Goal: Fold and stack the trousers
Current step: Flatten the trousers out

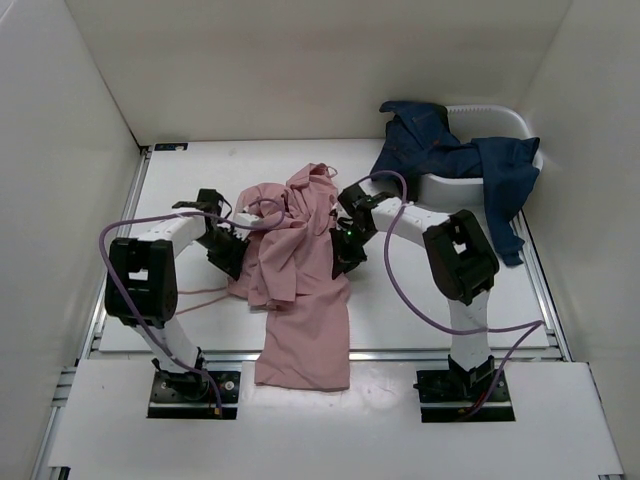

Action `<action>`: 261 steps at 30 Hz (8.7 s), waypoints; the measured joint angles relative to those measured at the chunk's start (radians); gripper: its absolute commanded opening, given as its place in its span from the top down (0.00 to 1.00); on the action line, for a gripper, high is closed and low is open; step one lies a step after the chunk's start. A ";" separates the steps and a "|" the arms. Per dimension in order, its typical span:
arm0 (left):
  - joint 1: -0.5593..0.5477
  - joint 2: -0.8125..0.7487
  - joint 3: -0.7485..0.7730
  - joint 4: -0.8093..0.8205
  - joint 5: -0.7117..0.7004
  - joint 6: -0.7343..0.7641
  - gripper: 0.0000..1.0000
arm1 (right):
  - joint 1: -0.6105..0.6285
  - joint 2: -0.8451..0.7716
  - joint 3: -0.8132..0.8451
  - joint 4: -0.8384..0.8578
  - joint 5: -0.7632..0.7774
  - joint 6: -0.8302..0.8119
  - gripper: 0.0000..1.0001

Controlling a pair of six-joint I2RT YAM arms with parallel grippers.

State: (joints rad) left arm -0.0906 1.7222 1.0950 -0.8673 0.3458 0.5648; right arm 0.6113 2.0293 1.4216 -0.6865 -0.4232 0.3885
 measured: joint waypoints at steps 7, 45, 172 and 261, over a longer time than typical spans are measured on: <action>-0.018 -0.076 -0.110 0.023 0.014 0.018 0.86 | -0.077 -0.011 0.157 -0.055 -0.035 0.009 1.00; -0.648 -0.067 0.172 -0.118 -0.064 0.179 0.00 | -0.193 -0.681 -0.232 -0.014 0.365 0.177 0.01; 0.125 0.503 1.252 -0.113 0.028 -0.292 0.85 | -0.261 -0.560 0.071 -0.087 0.841 -0.138 1.00; 0.678 -0.177 0.051 -0.308 -0.388 0.047 0.14 | -0.875 -1.040 -0.488 -0.201 0.459 0.207 1.00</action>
State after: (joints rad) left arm 0.5869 1.5448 1.1458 -1.1755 -0.0425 0.6121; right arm -0.2642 0.9894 0.9333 -0.8875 0.0357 0.5953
